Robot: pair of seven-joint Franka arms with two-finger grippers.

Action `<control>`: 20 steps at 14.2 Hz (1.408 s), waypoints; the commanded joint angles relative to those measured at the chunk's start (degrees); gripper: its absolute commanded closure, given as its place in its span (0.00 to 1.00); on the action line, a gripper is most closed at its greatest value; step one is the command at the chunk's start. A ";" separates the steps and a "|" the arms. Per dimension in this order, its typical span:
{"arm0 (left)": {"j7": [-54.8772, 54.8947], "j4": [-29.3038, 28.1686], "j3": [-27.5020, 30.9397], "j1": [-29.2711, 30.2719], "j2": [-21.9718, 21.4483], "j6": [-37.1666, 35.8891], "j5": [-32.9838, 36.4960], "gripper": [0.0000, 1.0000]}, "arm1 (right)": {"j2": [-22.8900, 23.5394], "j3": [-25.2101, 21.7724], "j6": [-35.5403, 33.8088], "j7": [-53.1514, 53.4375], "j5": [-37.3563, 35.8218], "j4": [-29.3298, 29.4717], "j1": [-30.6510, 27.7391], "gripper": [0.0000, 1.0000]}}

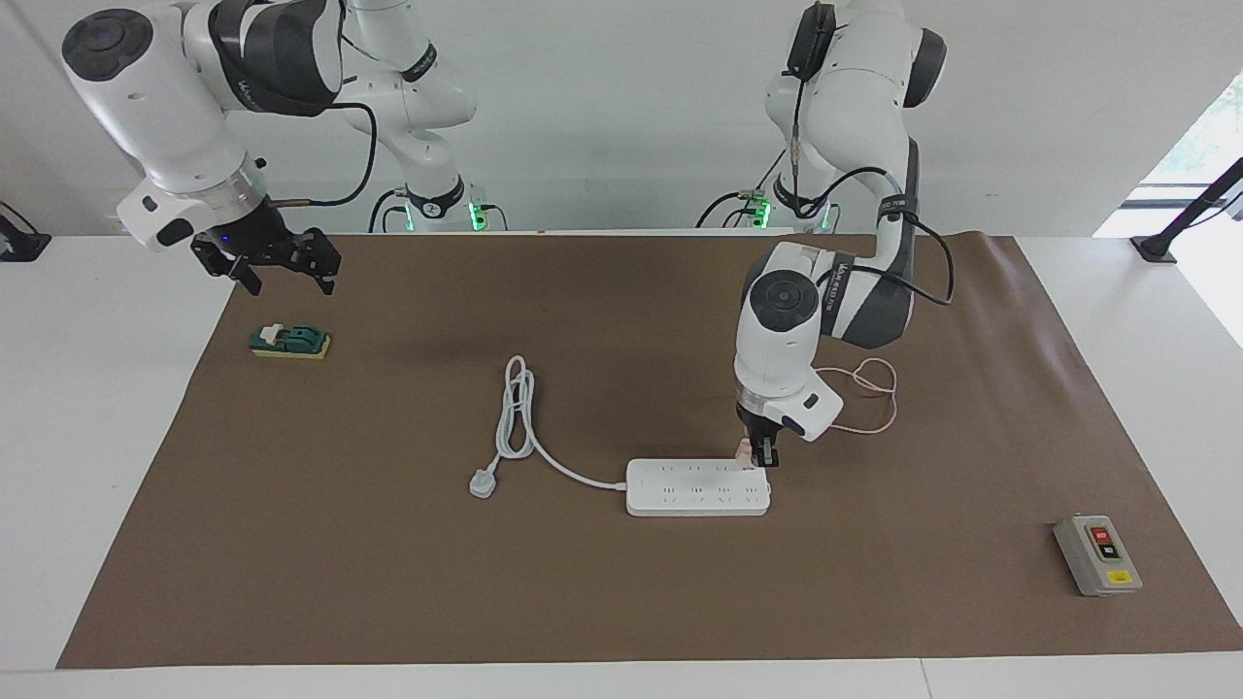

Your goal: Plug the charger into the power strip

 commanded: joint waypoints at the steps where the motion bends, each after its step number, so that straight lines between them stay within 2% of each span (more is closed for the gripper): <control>1: 0.93 0.34 0.43 0.45 4.48 3.15 0.58 1.00 | -0.63 0.80 -0.83 -1.30 -0.71 0.03 -0.89 0.00; 9: 0.49 1.22 0.43 -0.34 6.05 2.54 0.66 1.00 | -0.72 0.80 -0.83 -1.30 -0.71 0.03 -0.89 0.00; 12: 2.50 1.31 0.43 -0.08 5.27 2.19 0.84 1.00 | -0.72 0.80 -0.83 -1.30 -0.71 0.03 -0.89 0.00; 13: 3.04 1.40 0.43 0.09 5.01 1.66 0.75 0.44 | -0.72 0.80 -0.83 -1.30 -0.71 0.03 -0.89 0.00; 14: 4.00 1.40 0.43 0.27 4.14 0.79 0.75 0.06 | -0.72 0.80 -0.83 -1.30 -0.71 0.03 -0.89 0.00; 15: 4.97 1.40 0.51 0.36 2.91 -0.01 0.58 0.00 | -0.72 0.80 -0.83 -1.30 -0.71 0.03 -0.89 0.00; 17: 7.68 1.58 0.69 1.84 -0.51 -2.99 0.49 0.00 | -0.72 0.80 -0.83 -1.30 -0.71 0.03 -0.89 0.00; 20: 18.30 2.01 0.78 6.15 -6.49 -7.91 0.23 0.00 | -0.72 0.80 -0.83 -1.30 -0.71 0.03 -0.89 0.00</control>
